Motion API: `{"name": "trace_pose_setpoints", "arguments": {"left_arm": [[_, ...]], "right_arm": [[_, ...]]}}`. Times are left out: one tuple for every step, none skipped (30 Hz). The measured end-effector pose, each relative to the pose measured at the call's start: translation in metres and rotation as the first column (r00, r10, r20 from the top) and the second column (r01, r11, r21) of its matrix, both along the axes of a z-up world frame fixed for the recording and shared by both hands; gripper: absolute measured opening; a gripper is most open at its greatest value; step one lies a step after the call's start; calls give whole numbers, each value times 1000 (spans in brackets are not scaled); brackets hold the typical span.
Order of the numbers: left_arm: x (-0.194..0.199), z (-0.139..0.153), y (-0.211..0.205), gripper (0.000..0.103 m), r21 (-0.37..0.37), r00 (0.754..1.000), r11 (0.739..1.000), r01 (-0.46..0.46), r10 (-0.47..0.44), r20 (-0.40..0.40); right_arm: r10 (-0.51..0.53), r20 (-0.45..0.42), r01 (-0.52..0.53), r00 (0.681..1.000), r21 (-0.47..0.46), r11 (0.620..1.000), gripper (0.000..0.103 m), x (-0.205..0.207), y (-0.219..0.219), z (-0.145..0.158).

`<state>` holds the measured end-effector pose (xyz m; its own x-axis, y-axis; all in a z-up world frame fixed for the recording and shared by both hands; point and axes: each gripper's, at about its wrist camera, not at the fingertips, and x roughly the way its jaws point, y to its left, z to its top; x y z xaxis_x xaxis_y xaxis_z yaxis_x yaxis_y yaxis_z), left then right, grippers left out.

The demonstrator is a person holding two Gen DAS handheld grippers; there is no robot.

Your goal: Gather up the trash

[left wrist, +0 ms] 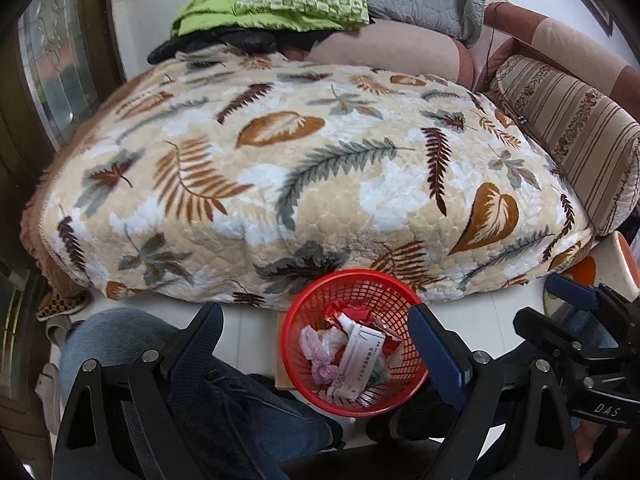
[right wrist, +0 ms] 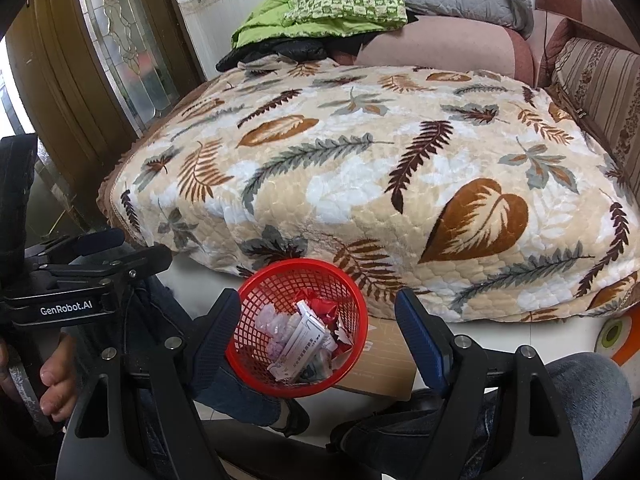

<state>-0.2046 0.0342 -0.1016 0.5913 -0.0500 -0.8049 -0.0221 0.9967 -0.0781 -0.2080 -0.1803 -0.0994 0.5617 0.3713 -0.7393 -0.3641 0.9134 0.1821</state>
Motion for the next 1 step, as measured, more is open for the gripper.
{"name": "trace_pose_setpoints", "arguments": {"left_arm": [[5,-3,3,96,-22,1000,1000,-1,0,-19]], "right_arm": [[0,0,0,1000,0,1000,78,0,0,0]]}}
